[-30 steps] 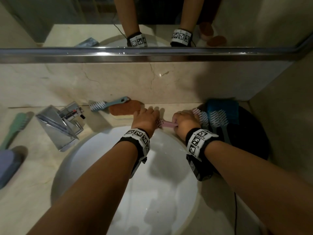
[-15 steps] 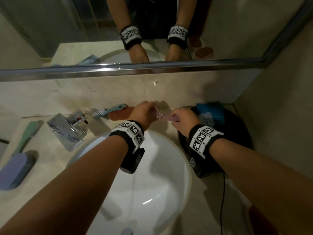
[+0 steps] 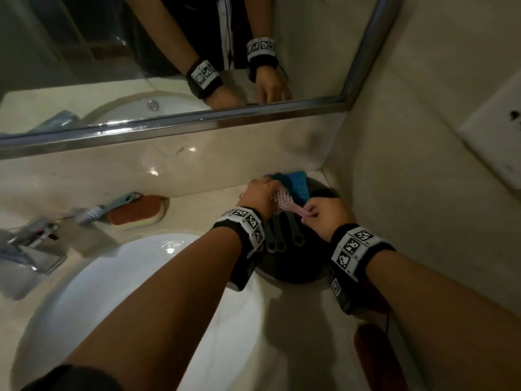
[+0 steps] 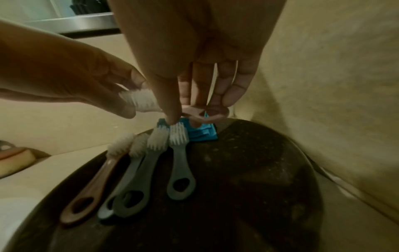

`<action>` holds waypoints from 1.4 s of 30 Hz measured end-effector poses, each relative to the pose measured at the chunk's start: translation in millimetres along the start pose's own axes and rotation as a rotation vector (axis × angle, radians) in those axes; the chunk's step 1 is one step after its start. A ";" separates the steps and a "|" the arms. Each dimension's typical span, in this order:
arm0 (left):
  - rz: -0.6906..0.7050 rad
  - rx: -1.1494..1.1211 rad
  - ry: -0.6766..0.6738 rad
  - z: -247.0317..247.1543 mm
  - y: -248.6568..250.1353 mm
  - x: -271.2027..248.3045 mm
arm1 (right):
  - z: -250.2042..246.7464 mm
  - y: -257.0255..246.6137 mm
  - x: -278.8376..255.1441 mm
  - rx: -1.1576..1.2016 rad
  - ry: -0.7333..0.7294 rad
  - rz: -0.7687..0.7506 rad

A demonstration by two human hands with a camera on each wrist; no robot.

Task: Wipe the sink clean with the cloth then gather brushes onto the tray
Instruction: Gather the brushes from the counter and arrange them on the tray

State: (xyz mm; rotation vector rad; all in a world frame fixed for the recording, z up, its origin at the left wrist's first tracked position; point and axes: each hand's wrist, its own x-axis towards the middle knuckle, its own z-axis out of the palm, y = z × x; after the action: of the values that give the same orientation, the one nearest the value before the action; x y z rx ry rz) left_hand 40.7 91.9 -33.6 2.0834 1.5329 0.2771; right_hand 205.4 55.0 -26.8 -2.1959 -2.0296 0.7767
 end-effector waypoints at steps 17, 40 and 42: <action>0.059 0.085 -0.212 44.2 9.0 62.4 | 23.3 25.1 37.1 0.056 -0.045 0.178; -0.248 0.137 -0.098 -6.5 5.3 -37.8 | -17.2 -27.2 -19.8 -0.053 -0.066 -0.023; -0.267 0.148 -0.056 -21.7 2.1 -61.2 | -25.4 -44.0 -33.7 -0.158 -0.096 -0.084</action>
State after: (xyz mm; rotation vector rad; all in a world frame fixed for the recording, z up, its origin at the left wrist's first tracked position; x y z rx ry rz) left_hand 11.9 40.8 -5.4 1.9452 1.8208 0.0073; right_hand 174.5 36.5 22.4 -2.1746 -2.2872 0.7515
